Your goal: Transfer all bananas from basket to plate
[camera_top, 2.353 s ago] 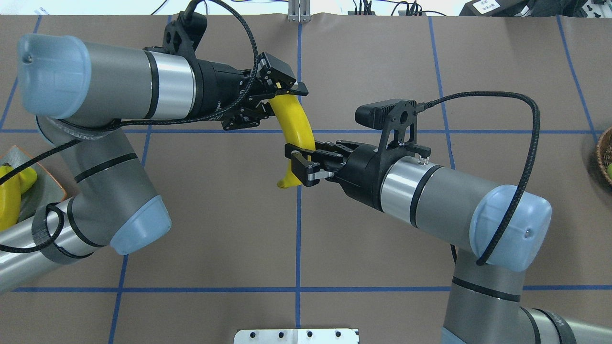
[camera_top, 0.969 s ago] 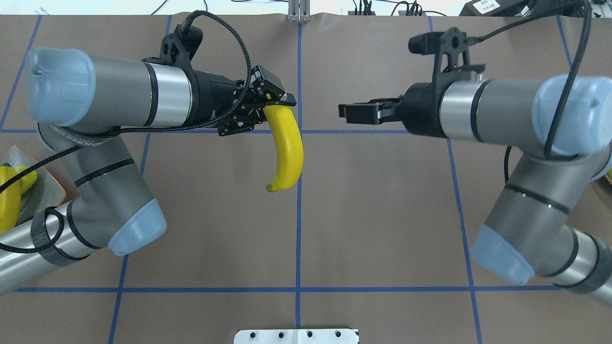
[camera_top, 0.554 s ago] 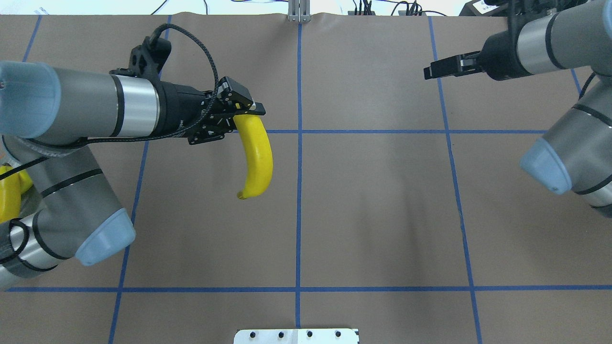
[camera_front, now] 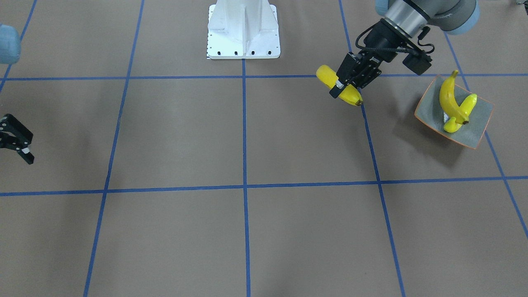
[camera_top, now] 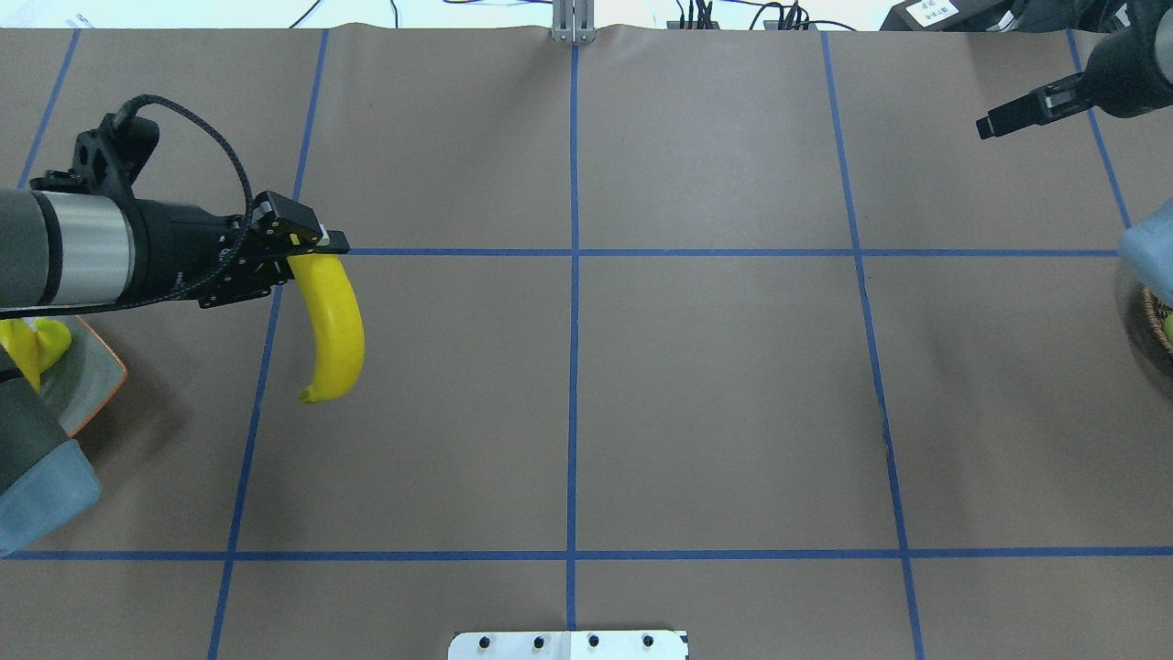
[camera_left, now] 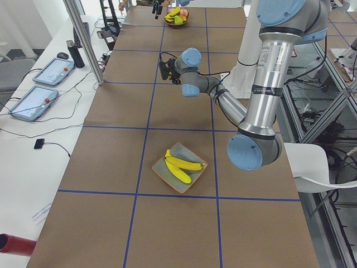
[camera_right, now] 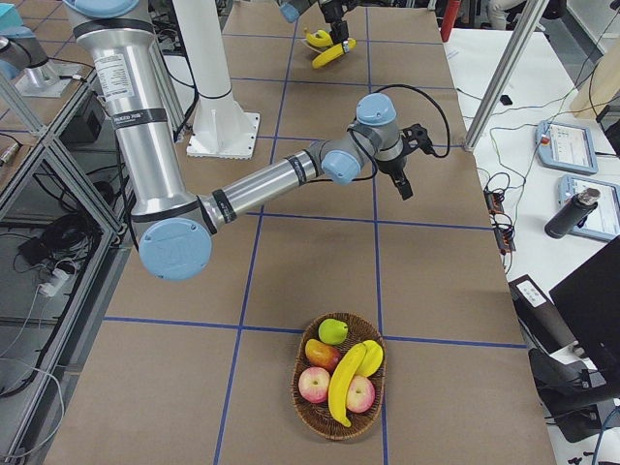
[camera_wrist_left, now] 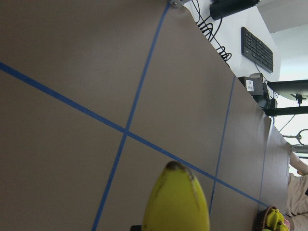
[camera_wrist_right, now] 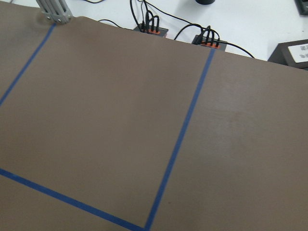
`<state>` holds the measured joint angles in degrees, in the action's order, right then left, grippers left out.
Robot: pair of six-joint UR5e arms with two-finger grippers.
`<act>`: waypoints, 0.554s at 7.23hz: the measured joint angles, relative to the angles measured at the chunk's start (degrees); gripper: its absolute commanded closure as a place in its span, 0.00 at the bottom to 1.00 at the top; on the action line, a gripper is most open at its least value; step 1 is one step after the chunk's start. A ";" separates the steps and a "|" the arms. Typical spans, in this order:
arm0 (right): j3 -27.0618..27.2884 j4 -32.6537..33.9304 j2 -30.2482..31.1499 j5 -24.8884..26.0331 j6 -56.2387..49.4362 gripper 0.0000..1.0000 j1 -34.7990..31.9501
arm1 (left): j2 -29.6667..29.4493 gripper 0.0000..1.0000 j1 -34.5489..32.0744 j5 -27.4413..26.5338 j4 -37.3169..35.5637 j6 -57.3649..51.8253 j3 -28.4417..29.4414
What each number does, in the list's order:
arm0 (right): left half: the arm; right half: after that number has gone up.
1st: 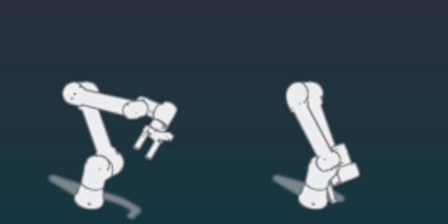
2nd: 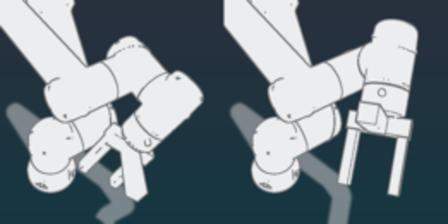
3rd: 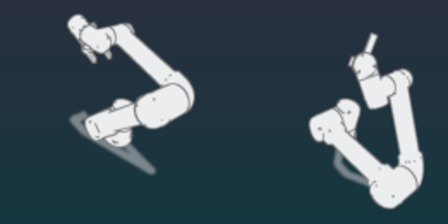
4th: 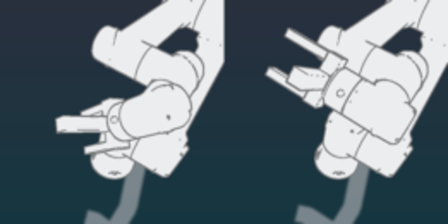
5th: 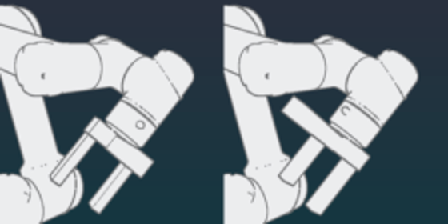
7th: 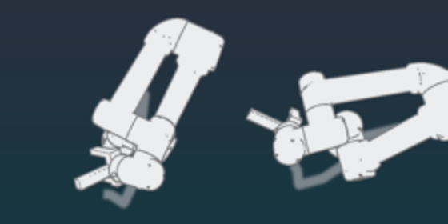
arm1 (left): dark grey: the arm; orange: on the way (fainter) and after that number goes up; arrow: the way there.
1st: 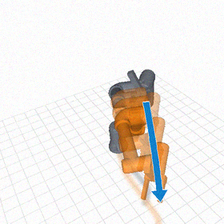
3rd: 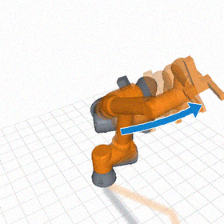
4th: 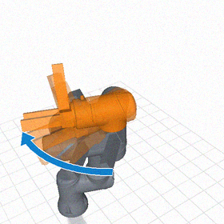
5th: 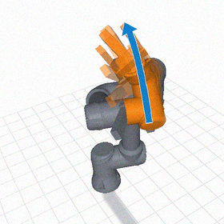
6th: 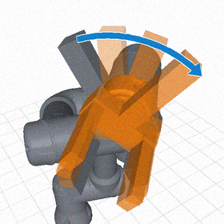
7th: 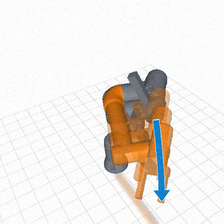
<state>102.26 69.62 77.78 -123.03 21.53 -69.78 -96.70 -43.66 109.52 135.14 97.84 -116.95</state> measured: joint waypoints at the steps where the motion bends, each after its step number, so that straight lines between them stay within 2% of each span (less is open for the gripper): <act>1: -1.01 0.75 1.34 -0.17 -4.89 0.00 -1.96 | 3.29 1.00 -0.92 -0.16 -0.36 -3.73 -0.15; 4: -3.76 1.03 4.62 -0.30 -15.41 0.00 -6.43 | 10.13 1.00 -3.12 -3.16 -4.06 -15.37 -0.36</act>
<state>98.50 70.65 82.40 -123.33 6.12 -76.21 -86.57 -46.77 106.36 131.08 82.47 -117.31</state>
